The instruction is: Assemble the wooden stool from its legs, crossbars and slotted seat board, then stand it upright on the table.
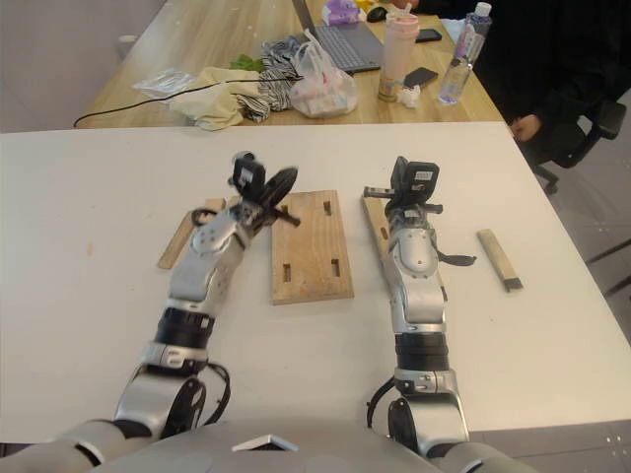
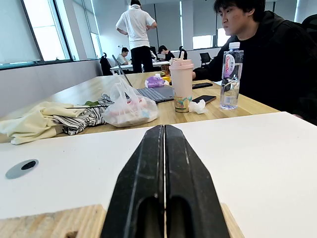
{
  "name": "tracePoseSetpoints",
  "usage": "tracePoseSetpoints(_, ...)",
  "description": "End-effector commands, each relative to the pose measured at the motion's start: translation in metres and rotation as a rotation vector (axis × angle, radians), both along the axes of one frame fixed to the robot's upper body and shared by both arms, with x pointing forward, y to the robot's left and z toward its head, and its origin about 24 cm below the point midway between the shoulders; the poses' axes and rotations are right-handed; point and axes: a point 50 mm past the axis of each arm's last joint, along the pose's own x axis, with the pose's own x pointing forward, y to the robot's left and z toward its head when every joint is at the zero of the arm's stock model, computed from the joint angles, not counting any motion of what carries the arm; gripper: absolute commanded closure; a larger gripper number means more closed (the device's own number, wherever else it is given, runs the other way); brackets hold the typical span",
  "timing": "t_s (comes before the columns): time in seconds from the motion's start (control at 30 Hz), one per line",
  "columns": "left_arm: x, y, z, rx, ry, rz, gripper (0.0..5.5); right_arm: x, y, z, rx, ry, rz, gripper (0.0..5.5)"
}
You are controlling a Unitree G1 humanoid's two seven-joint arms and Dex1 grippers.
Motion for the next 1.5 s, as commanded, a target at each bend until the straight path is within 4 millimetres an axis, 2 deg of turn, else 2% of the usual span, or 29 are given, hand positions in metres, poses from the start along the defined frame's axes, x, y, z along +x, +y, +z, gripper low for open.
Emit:
tracePoseSetpoints(0.03,0.001,0.001,0.009,0.041,-0.031,0.058,5.48,-0.002,0.001,0.003,-0.004,0.003,0.017,5.50)
tracePoseSetpoints(0.17,0.012,0.021,-0.001,0.024,0.067,0.303,5.48,-0.003,0.000,0.000,-0.031,0.028,0.052,5.50)
tracePoseSetpoints(0.23,0.007,0.025,-0.004,0.002,0.095,0.376,5.48,0.001,-0.003,0.005,-0.039,0.030,0.081,5.50)
tracePoseSetpoints(0.37,-0.007,0.048,-0.010,0.025,0.066,0.527,5.48,0.009,0.001,0.024,-0.090,0.000,0.165,5.50)
tracePoseSetpoints(0.47,-0.013,0.055,-0.011,0.028,0.053,0.593,5.48,0.011,-0.005,0.023,-0.113,0.018,0.181,5.50)
tracePoseSetpoints(0.6,-0.008,0.049,-0.005,0.005,0.024,0.575,5.48,0.012,-0.003,0.023,-0.112,0.013,0.192,5.50)
tracePoseSetpoints(0.67,-0.007,0.054,-0.006,0.002,0.053,0.572,5.48,0.012,-0.002,0.024,-0.104,0.003,0.174,5.50)
tracePoseSetpoints(0.77,-0.012,0.078,-0.003,0.082,0.073,0.503,5.05,0.010,-0.005,0.020,-0.089,0.019,0.133,5.50)
tracePoseSetpoints(0.9,-0.025,0.127,0.010,0.135,0.185,0.386,4.53,0.002,-0.010,0.007,-0.083,0.045,0.096,5.50)
tracePoseSetpoints(0.97,-0.029,0.139,0.009,0.208,0.249,0.303,4.24,-0.002,-0.011,0.000,-0.059,0.058,0.057,5.50)
tracePoseSetpoints(1.1,-0.034,0.163,-0.009,0.361,0.352,0.246,3.70,-0.002,-0.004,-0.005,-0.042,0.060,0.039,5.50)
tracePoseSetpoints(1.27,-0.042,0.186,-0.022,0.394,0.415,0.268,3.04,0.000,-0.009,-0.007,-0.052,0.055,0.015,5.50)
tracePoseSetpoints(1.47,-0.056,0.191,-0.053,0.394,0.564,0.238,3.04,-0.001,-0.003,-0.010,-0.038,0.057,0.022,5.50)
tracePoseSetpoints(1.5,-0.057,0.191,-0.056,0.387,0.574,0.236,3.22,0.000,-0.002,-0.009,-0.036,0.056,0.024,5.50)
